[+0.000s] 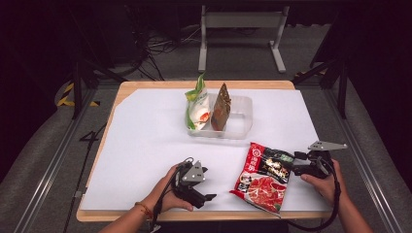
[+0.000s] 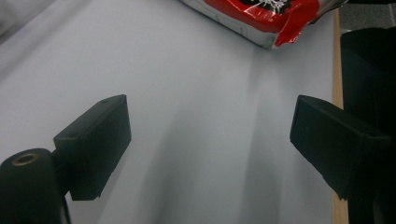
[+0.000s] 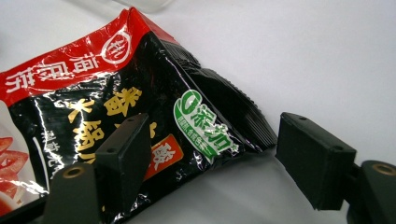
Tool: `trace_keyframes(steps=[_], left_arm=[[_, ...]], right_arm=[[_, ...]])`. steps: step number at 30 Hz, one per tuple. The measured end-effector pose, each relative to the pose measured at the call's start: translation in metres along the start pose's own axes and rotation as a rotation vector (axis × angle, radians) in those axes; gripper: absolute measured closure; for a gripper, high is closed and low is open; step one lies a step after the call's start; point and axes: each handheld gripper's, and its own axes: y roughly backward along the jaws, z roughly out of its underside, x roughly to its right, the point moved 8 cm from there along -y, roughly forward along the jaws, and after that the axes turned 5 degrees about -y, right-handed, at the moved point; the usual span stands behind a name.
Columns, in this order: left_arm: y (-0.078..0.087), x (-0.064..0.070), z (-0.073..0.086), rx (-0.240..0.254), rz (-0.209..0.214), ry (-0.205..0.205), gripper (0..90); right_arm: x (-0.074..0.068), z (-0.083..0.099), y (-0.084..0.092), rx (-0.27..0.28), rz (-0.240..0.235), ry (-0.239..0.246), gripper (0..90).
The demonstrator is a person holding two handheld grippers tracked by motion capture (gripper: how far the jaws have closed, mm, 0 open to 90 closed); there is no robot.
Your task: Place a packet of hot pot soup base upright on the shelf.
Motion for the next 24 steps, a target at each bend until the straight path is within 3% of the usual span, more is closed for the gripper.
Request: trace_keyframes(steps=[4,12,19,24], left_arm=[[-0.011,0.009,-0.008,-0.016,0.056,-0.026,22.8],[-0.034,0.016,-0.024,-0.029,0.099,-0.059,22.7],[-0.046,0.016,-0.029,-0.045,0.092,-0.068,29.2],[-0.047,0.012,-0.031,-0.034,0.079,-0.039,39.1]], right_arm=[[0.001,0.001,-0.003,-0.007,-0.019,-0.031,26.0],[0.001,0.000,-0.007,-0.018,-0.025,-0.037,23.3],[-0.006,-0.002,-0.011,-0.031,-0.031,-0.002,27.8],[-0.008,-0.002,-0.012,-0.028,-0.054,-0.011,36.3]])
